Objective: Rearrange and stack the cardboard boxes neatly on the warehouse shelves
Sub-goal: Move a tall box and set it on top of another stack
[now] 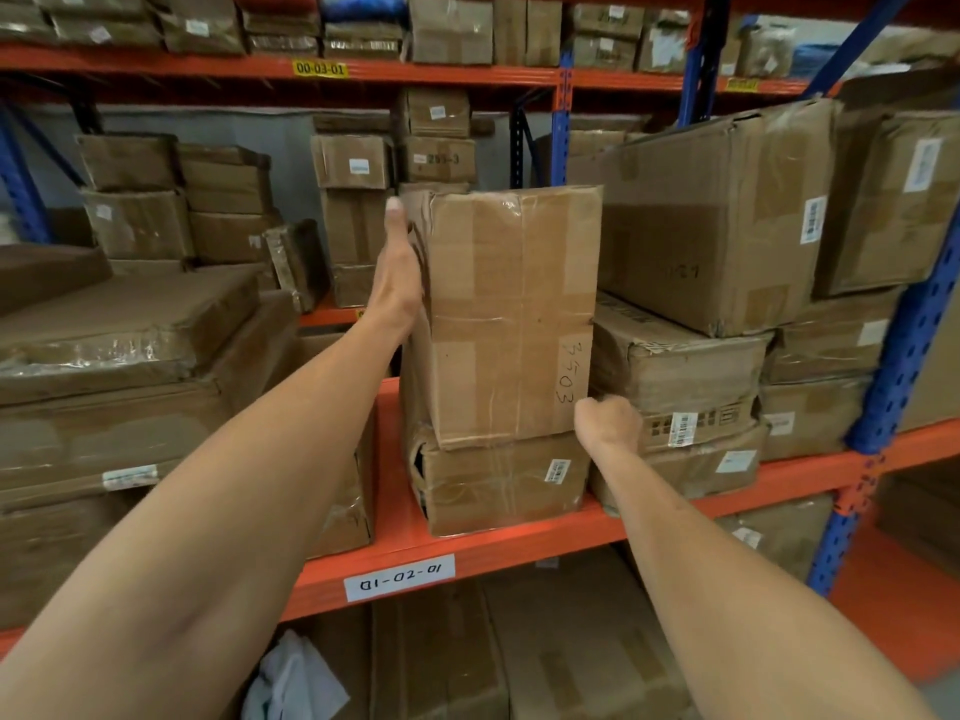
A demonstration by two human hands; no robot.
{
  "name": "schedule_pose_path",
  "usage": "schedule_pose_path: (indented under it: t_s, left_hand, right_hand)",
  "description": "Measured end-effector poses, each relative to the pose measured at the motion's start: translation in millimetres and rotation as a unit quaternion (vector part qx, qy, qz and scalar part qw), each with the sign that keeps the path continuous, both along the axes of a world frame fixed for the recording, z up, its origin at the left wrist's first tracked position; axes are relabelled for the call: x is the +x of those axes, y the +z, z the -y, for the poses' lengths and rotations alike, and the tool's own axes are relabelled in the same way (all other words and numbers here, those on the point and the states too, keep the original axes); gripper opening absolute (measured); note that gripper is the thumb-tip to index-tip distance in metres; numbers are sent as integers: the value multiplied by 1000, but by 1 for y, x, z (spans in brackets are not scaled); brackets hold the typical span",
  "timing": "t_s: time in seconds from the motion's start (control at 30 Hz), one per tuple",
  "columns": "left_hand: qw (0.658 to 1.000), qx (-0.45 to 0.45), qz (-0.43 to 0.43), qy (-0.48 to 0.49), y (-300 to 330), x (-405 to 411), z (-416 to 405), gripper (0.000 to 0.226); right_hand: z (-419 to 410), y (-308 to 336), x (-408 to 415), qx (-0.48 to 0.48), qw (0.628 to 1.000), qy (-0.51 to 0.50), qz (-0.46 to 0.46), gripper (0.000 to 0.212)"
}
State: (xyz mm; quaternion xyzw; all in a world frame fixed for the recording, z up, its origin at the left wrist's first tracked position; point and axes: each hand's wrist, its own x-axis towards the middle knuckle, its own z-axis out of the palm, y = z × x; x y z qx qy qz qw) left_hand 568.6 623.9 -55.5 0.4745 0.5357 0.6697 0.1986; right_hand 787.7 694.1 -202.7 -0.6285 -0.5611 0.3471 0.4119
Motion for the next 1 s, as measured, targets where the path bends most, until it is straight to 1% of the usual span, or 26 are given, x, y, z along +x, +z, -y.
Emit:
schedule_pose_path:
  t_s: [0.07,0.1,0.13,0.2,0.27,0.33,0.37,0.4,0.43,0.47,0.5,0.53,0.6,0.63,0.67,0.7,0.73,0.77,0.8,0.83,0.87,0.9,0.93,1.0]
  left_hand:
    - [998,-36,32,38,-13,-8,-5,87]
    - [995,-66,38,66,-20,-14,-9,91]
    - [990,-101,41,91,-28,-20,-12,91]
    - [977,-172,35,117,-46,-28,-16,80]
    - [961,-253,28,111,-67,-32,-15,61]
    - [942,-320,52,83,-91,-25,-12,38]
    - [932,-350,67,65,-103,-20,-8,34]
    - [922,-375,82,44,-114,-14,-6,35]
    - [918,-384,95,23,-123,-11,-6,37]
    - [920,-375,113,11,-131,-10,-7,41]
    - [925,-358,130,10,-137,-11,-10,46]
    - [929,-342,140,7,-139,-12,-11,49]
    - [942,-310,131,22,-137,-13,-13,57]
    - [948,-290,123,37,-134,-15,-15,63]
    - [955,-269,114,48,-128,-19,-18,68]
    - [962,-249,106,44,-119,-22,-22,72]
    - [967,-232,103,26,-111,-26,-28,75]
    - [969,-223,106,8,-102,-28,-34,77]
    - [970,-215,118,-4,-95,-30,-37,76]
    - [970,-203,137,-8,-89,-31,-38,72]
    - [967,-192,167,-5,-86,-31,-39,67]
    - [961,-189,200,-1,-87,-29,-38,63]
    - [953,-191,234,-3,-90,-26,-37,65]
    - [938,-201,281,-13,-99,-18,-36,77]
  right_hand:
    - [0,-8,-6,42,998,-8,44,35]
    - [1,-12,-8,56,996,-12,67,35]
    - [2,-16,-9,65,994,-14,90,35]
    - [0,-19,-3,64,991,-21,116,35]
    - [-6,-17,11,50,993,-15,103,31]
    - [-13,-10,23,17,994,38,100,28]
    - [-15,-6,26,-12,988,82,127,26]
    - [-16,-1,25,-39,976,126,173,29]
    - [-15,3,23,-65,959,159,225,38]
    - [-14,7,21,-80,945,183,261,47]
    - [-15,11,19,-90,935,201,279,53]
    - [-16,14,20,-97,928,216,288,53]
    - [-18,17,23,-111,914,239,308,42]
    - [-21,21,25,-107,913,240,314,32]
    - [-23,28,27,-97,919,226,307,20]
    - [-26,36,28,-76,937,197,277,11]
    - [-30,45,28,-47,965,152,209,12]
    - [-34,55,26,-24,990,104,95,17]
    - [-35,66,23,-17,996,77,-38,24]
    - [-36,78,17,-17,983,82,-164,32]
    - [-35,88,11,-18,960,117,-253,41]
    - [-33,95,4,-12,938,161,-305,47]
    - [-32,97,-2,-9,924,189,-334,49]
    - [-34,90,-8,-36,917,198,-346,53]
